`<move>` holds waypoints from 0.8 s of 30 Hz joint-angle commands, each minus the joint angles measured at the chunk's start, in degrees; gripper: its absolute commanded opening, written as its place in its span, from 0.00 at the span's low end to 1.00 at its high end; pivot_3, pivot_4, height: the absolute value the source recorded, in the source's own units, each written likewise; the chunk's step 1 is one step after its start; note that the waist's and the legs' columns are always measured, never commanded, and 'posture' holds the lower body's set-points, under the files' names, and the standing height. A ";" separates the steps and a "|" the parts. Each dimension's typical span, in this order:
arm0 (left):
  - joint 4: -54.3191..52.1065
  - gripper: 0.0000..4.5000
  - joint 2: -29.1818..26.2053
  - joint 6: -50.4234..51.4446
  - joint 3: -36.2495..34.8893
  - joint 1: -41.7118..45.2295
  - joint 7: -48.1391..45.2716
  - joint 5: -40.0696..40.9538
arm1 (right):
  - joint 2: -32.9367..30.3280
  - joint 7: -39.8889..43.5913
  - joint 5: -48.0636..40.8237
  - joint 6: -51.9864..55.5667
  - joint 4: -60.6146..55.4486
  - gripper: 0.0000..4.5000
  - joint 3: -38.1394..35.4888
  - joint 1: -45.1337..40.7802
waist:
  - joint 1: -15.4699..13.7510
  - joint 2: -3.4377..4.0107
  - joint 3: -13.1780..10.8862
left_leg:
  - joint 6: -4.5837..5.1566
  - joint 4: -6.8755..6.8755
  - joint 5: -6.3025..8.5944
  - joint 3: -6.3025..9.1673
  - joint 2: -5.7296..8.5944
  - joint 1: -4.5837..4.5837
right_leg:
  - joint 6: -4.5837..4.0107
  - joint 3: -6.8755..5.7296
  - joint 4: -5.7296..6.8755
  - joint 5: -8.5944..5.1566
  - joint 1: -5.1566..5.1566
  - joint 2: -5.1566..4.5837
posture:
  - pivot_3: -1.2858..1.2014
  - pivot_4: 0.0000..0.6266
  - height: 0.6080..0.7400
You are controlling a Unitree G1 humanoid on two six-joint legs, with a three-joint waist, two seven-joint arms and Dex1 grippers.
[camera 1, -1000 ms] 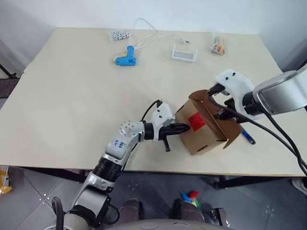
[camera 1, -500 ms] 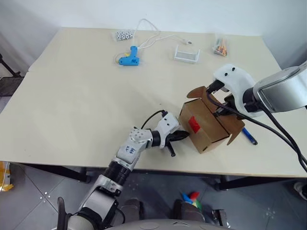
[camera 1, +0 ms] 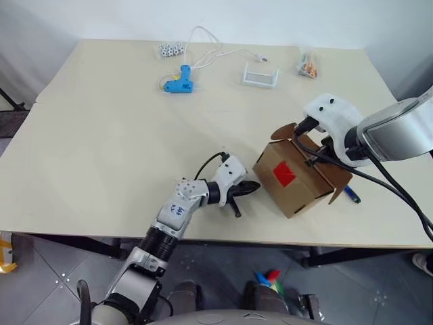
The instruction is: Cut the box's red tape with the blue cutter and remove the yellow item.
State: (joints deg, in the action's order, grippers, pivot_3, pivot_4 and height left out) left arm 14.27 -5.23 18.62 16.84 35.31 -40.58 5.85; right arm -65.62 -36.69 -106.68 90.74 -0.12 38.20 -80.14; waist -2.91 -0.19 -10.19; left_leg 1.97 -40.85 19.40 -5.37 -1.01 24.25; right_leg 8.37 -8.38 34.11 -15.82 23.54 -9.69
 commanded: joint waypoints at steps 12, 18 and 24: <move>-9.76 0.00 -10.58 7.05 1.22 0.17 -11.44 2.56 | 1.26 2.90 3.03 1.76 -1.67 0.00 -3.07 -3.66 | 0.41 0.01 0.00 | 0.00 0.01 0.00 -0.04 -0.01 0.01 | 0.00 0.00 0.04 0.00 0.07 0.00 | 0.52 0.24 1.00; -14.91 0.00 -10.32 10.69 -3.98 7.69 -13.91 9.67 | 0.13 0.54 -0.09 -0.79 -4.20 0.00 -2.41 -1.04 | 0.01 0.03 -0.02 | -0.02 -0.05 0.00 0.03 -0.03 0.09 | 0.00 0.00 0.14 0.00 0.14 0.00 | 0.52 0.24 1.00; -9.42 0.00 -1.39 8.14 -2.76 14.62 -10.86 9.66 | -0.34 -3.93 -5.26 -5.03 -5.20 0.00 -0.99 0.44 | 0.25 0.02 -0.02 | 0.01 -0.07 0.02 -0.01 0.00 0.07 | 0.05 -0.03 0.06 0.03 0.06 0.00 | 0.52 0.24 1.00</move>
State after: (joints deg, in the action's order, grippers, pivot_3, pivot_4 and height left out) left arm 3.21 -8.63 28.68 13.05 47.76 -52.73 15.59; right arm -65.13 -39.14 -109.16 87.49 -4.16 37.63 -79.91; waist -2.66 -0.17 -10.21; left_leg 1.98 -40.91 19.42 -5.38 -1.01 24.30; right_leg 8.42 -8.41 34.18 -15.79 23.59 -9.68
